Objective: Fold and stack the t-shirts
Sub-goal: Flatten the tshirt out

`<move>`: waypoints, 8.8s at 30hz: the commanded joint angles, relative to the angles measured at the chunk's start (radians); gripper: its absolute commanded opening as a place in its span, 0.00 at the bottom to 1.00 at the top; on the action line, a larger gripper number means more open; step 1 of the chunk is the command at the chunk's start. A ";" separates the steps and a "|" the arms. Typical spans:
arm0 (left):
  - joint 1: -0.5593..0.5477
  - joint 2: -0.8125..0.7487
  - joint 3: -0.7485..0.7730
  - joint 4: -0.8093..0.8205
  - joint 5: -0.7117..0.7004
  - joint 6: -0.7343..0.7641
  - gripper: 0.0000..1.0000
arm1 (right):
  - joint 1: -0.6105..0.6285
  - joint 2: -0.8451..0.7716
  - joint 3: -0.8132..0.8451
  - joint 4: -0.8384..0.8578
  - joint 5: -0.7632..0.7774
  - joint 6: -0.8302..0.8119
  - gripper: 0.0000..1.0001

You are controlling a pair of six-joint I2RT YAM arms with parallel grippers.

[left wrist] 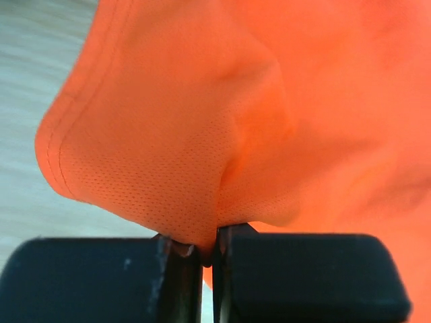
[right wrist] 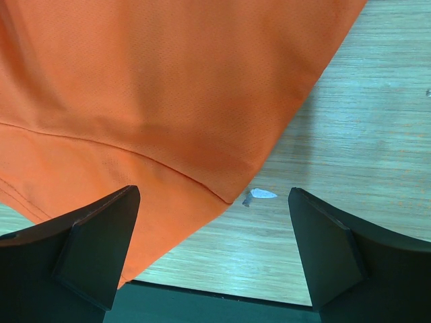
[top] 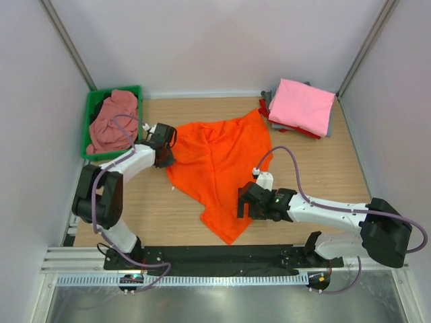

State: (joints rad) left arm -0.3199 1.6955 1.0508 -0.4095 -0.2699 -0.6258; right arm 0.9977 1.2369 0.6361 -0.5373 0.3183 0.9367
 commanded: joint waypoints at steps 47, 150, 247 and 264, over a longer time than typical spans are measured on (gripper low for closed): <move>-0.116 -0.408 -0.342 -0.137 0.031 -0.230 0.58 | 0.160 0.156 0.165 -0.047 0.048 0.030 0.98; -0.097 -0.797 -0.167 -0.526 0.063 -0.043 0.00 | 0.676 0.323 0.188 -0.038 0.129 0.554 0.08; -0.114 -1.228 0.535 -0.431 0.416 0.437 0.00 | -0.257 -0.534 1.215 -0.207 -0.152 -0.966 0.01; -0.117 -0.900 0.493 -0.523 0.172 0.374 0.00 | -0.292 -0.131 1.165 -0.317 0.280 -0.952 0.01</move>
State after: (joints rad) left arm -0.4339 0.6308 1.6016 -0.8505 0.0422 -0.2100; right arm 0.7097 0.8909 1.8969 -0.7944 0.3656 -0.0444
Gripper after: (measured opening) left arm 0.008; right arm 0.032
